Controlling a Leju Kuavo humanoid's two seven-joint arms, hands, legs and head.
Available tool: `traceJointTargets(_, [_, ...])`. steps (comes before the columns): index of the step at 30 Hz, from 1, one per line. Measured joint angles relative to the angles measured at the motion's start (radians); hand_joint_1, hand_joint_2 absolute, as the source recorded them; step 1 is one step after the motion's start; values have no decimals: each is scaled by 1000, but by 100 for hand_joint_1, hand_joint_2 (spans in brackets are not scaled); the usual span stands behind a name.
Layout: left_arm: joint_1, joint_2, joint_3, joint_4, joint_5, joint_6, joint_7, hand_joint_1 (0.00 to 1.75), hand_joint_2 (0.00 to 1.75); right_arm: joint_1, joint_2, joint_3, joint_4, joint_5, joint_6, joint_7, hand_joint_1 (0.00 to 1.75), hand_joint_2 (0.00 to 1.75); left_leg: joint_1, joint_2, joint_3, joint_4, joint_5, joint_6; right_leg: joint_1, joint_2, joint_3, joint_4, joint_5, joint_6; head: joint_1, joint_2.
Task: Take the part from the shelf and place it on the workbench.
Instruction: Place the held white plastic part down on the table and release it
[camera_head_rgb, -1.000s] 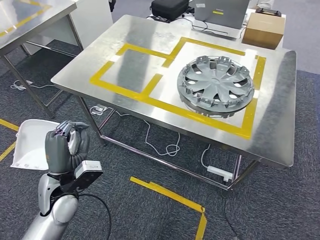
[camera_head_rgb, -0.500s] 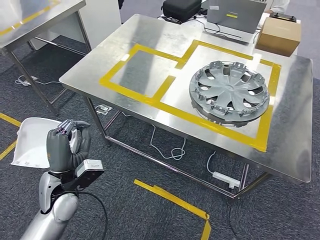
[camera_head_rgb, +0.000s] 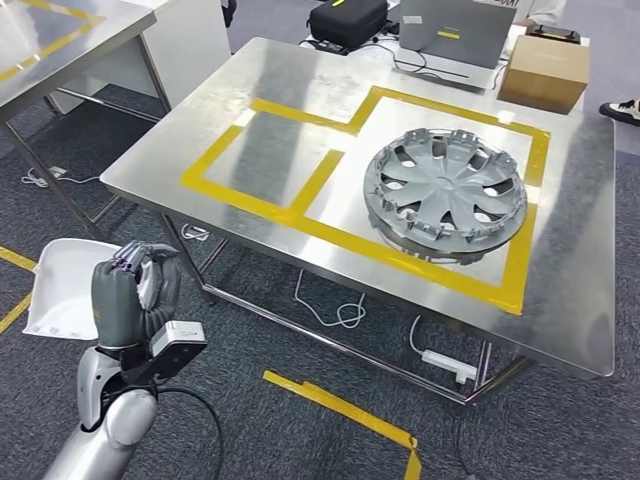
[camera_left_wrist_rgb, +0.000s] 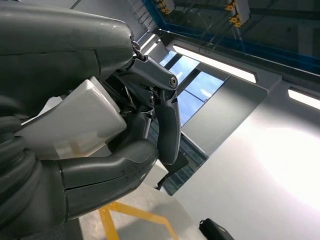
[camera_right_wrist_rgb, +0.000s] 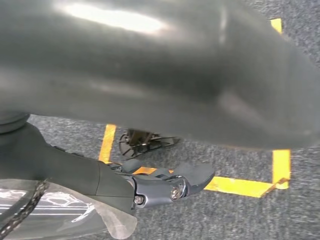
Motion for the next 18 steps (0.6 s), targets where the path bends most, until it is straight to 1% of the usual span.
traceJointTargets(1, [-1,0,0,1,-1,-5,0,175,175,-1,0,0,0,2,-7,16,0,0,-2,1,12,-31,4,5,1,0,1,1,-5,6,1,0])
traceJointTargets(2, [-1,0,-1,1,-1,-10,0,175,175,-2,0,0,0,3,-15,34,0,0,-5,1,16,-40,-5,12,2,-2,0,1,-7,12,2,0])
traceJointTargets(4, [0,2,-2,3,-2,-18,1,175,175,-2,1,0,0,5,-26,58,0,0,-5,-1,18,-48,-11,26,0,-5,-3,1,-12,23,4,0])
traceJointTargets(5, [1,4,-2,4,-2,-19,1,175,175,-1,2,0,0,6,-28,61,0,0,-5,-1,21,-51,-12,33,-1,-5,-8,9,-19,28,5,0])
traceJointTargets(6, [0,4,-2,4,-2,-20,1,175,175,-1,2,0,0,6,-29,62,0,0,-3,-1,25,-54,-13,39,-2,-5,-23,36,-32,33,7,0])
traceJointTargets(7, [0,5,-2,5,-2,-21,1,175,175,-1,2,0,0,6,-30,62,0,0,-2,0,29,-56,-15,45,-2,-5,-52,87,-54,36,8,0])
traceJointTargets(9, [1,4,-2,6,-3,-21,1,175,175,-1,2,0,0,7,-30,62,0,0,-3,1,35,-56,-23,53,-2,-5,-138,230,-99,40,12,0])
traceJointTargets(10, [2,4,-2,7,-3,-21,1,175,175,1,2,0,0,7,-30,62,0,0,-4,1,39,-56,-27,55,-2,-5,-177,285,-106,40,11,0])
traceJointTargets(11, [3,5,-2,7,-3,-21,1,175,175,2,2,0,0,7,-30,62,0,0,-5,0,45,-56,-33,55,-2,-5,-201,305,-93,39,12,0])
traceJointTargets(12, [4,5,-2,8,-3,-21,1,175,175,3,2,0,0,7,-30,62,0,0,-5,-1,53,-55,-39,55,-2,-5,-203,283,-58,36,12,0])
traceJointTargets(13, [4,4,-2,8,-3,-21,1,175,175,3,2,0,0,7,-30,62,0,0,-5,-3,64,-55,-47,53,-1,-5,-187,225,-9,33,12,0])
traceJointTargets(14, [4,4,-2,8,-3,-21,1,175,175,3,2,0,0,7,-31,62,0,0,-5,-4,74,-56,-55,50,0,-4,-163,159,32,28,12,0])
traceJointTargets(15, [3,4,-2,8,-3,-21,1,175,175,3,2,0,0,7,-31,62,0,0,-7,-5,82,-56,-62,46,2,-4,-136,100,60,23,11,0])
traceJointTargets(16, [3,4,-2,8,-3,-21,1,175,175,2,2,0,0,7,-31,63,0,0,-7,-5,85,-55,-67,41,4,-4,-116,59,69,18,11,0])
traceJointTargets(18, [3,5,-3,8,-3,-22,1,175,175,1,2,0,0,7,-32,63,0,0,-8,-5,85,-58,-70,30,9,-2,-100,35,57,10,10,0])
